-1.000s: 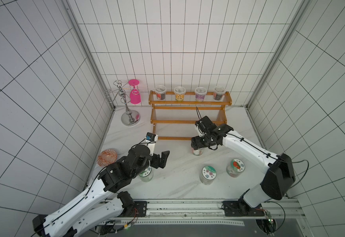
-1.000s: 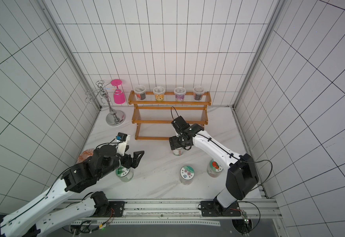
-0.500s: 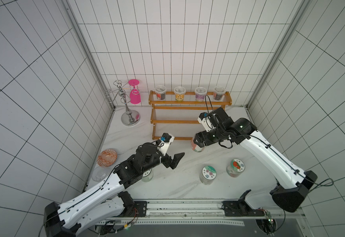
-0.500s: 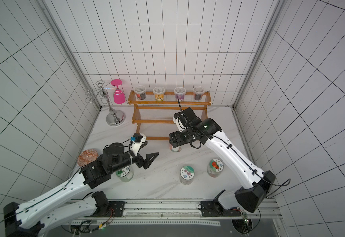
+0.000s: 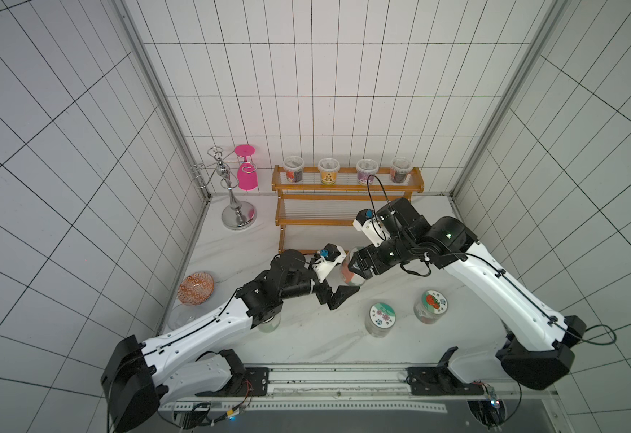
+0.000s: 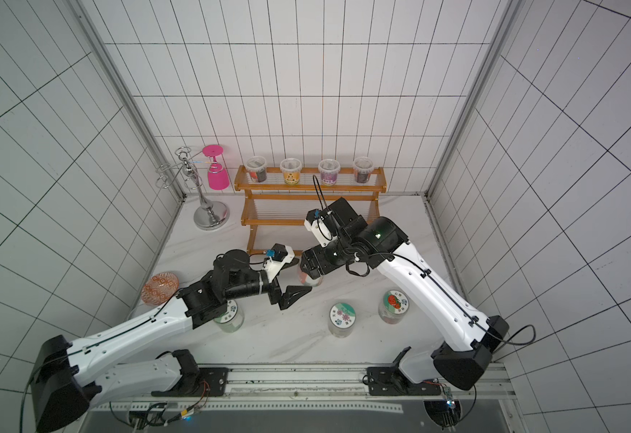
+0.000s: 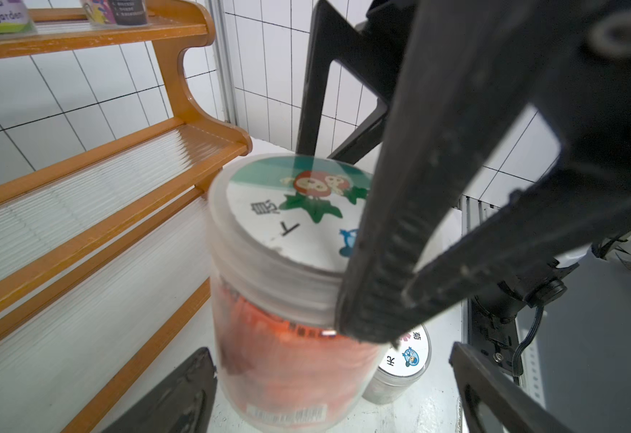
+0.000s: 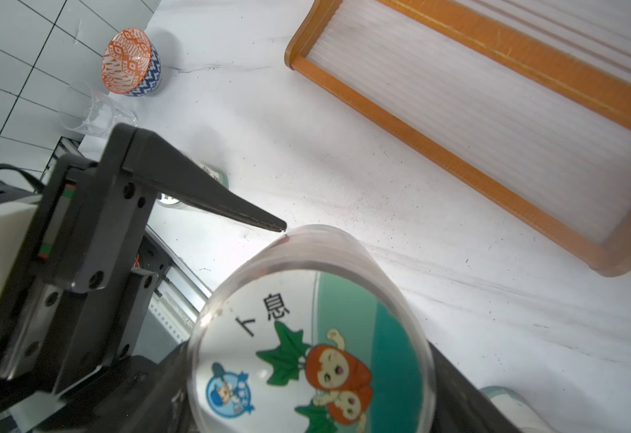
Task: Place the seed container on the shelf
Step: Pick up the seed jar at the center of the board.
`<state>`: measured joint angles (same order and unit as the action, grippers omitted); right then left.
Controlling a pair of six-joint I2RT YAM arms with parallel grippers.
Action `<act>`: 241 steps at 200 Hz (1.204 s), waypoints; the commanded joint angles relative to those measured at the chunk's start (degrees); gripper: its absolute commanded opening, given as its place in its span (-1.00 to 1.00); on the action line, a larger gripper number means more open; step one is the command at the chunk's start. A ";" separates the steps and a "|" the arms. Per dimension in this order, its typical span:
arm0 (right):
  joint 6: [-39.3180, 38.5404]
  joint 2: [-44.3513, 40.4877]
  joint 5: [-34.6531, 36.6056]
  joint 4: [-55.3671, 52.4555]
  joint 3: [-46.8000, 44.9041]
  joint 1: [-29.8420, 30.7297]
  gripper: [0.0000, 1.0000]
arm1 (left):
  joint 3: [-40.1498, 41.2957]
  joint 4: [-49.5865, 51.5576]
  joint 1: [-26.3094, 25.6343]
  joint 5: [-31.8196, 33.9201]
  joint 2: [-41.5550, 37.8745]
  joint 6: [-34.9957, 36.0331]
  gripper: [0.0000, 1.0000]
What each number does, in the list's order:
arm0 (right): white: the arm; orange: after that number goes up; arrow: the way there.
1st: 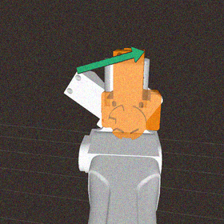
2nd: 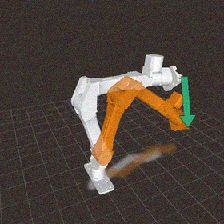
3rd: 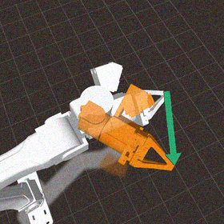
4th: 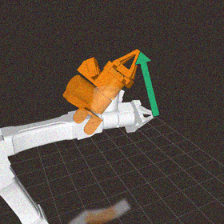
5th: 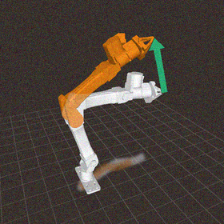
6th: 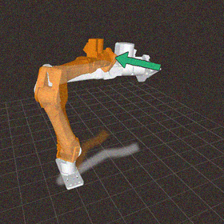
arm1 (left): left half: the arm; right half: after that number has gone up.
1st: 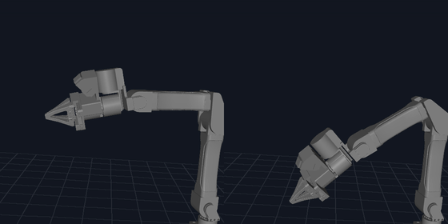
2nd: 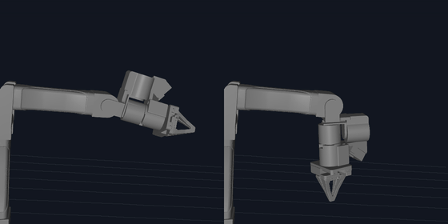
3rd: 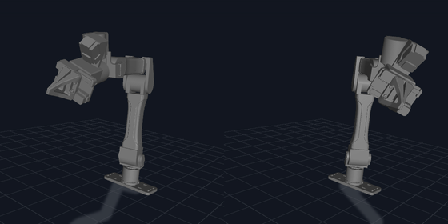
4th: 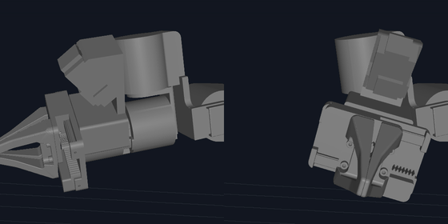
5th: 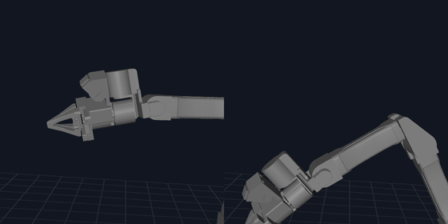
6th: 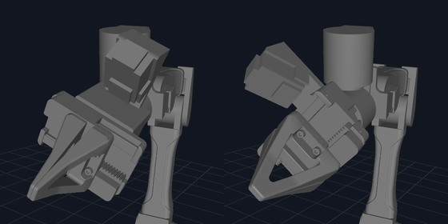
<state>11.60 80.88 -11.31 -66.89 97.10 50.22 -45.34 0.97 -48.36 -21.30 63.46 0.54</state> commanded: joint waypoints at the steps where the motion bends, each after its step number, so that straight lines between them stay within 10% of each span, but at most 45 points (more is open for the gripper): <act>1: -0.87 -0.73 -1.93 -0.35 3.18 0.91 0.08 | -1.63 -4.15 -0.07 -2.69 1.49 1.35 0.97; 92: -0.96 -0.12 -3.98 -0.43 3.79 1.90 0.10 | -2.38 -7.80 -0.11 -3.77 4.83 -0.34 0.95; 168: -1.58 0.08 -2.40 -0.28 3.61 1.91 0.73 | -2.47 -8.17 -0.07 -4.73 4.74 -2.14 0.20; 241: -1.02 -4.70 10.87 0.58 6.77 1.69 0.99 | 4.97 -21.06 0.02 14.27 2.23 -6.21 0.25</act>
<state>10.50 79.81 -8.23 -66.92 101.71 51.77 -44.01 -9.47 -48.38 -17.82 67.61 -3.36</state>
